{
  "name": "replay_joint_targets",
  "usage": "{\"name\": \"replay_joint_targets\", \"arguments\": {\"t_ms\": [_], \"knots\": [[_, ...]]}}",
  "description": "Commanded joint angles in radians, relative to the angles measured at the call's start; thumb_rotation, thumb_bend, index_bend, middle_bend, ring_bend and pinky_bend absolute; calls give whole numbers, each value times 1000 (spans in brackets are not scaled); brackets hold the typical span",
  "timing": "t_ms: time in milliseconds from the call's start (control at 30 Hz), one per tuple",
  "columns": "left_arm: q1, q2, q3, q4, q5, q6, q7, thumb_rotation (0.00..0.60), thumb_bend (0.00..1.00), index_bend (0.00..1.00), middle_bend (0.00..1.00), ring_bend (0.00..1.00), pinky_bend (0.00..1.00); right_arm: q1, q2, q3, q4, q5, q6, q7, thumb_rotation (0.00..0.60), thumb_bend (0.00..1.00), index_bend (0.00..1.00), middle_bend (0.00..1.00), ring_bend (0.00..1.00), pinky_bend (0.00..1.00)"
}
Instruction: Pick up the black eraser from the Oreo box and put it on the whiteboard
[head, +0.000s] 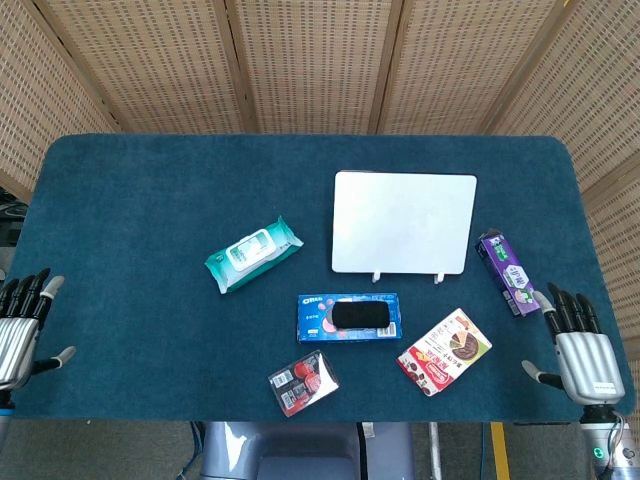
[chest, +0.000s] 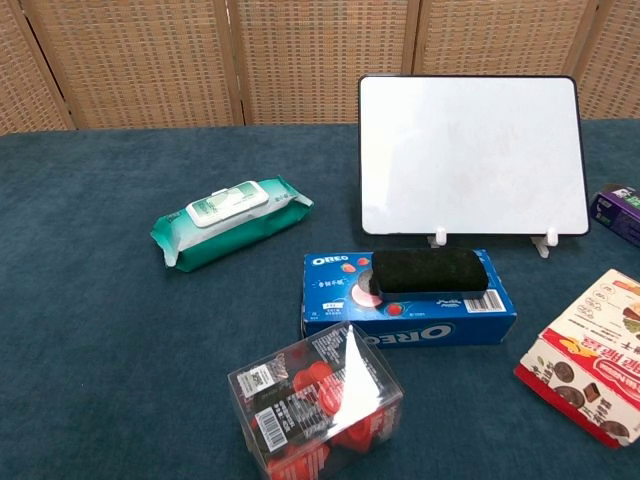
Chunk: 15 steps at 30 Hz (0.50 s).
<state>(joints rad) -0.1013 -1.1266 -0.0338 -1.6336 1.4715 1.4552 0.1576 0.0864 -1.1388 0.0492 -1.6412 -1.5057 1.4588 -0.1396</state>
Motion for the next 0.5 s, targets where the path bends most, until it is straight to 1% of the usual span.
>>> {"name": "replay_joint_targets", "arguments": {"t_ms": [33,500], "knots": [[0,0,0,-1,0,-1,2,600,125,0,0,0,0,0,0,-1,0,-1,1,0,600,28,69,0,0,0],[1,1,2,-5,0,-1,4,600,128,0,0,0,0,3,-6,-3,-4,-6,-3,-7,600,28,92,0,0,0]]}}
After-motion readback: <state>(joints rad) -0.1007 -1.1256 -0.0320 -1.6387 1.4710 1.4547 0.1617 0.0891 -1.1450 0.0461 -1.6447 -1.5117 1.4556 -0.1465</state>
